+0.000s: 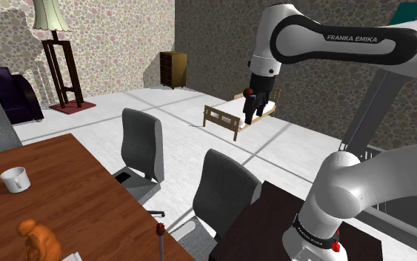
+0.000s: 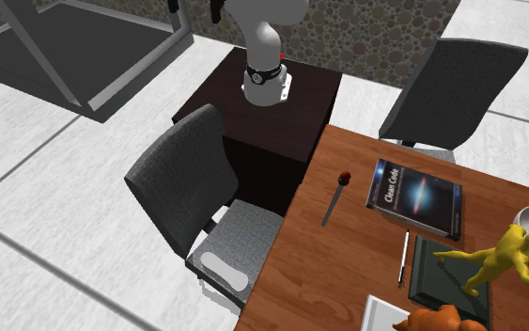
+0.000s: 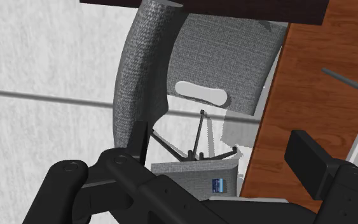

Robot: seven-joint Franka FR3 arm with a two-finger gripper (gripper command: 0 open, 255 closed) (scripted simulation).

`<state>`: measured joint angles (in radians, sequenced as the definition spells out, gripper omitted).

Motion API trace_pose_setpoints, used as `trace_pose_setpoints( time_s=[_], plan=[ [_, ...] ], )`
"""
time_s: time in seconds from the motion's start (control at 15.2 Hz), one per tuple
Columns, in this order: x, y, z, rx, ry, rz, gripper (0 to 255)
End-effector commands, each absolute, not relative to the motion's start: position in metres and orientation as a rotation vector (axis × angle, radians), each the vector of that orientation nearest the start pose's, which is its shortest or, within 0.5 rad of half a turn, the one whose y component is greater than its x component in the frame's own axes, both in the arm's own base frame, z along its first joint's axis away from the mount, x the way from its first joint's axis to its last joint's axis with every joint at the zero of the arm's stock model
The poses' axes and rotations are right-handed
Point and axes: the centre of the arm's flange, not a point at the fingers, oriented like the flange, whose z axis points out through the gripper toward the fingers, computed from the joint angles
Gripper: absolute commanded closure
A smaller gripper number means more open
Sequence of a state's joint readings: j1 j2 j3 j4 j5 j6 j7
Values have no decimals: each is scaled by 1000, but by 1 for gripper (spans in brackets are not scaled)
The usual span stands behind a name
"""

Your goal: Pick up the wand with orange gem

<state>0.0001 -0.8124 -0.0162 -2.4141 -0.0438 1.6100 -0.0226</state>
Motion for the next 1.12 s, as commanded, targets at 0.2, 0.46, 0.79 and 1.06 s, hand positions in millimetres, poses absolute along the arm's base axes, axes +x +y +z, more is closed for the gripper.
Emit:
trace_pose_setpoints(
  time_s=[0.2, 0.46, 0.79, 1.06],
  plan=[
    [302, 22, 553, -3173, 1, -33, 0],
    [303, 67, 525, -3171, 31, -62, 0],
    [306, 122, 489, -3168, 67, -97, 0],
    [310, 166, 461, -3165, 97, -125, 0]
  ],
)
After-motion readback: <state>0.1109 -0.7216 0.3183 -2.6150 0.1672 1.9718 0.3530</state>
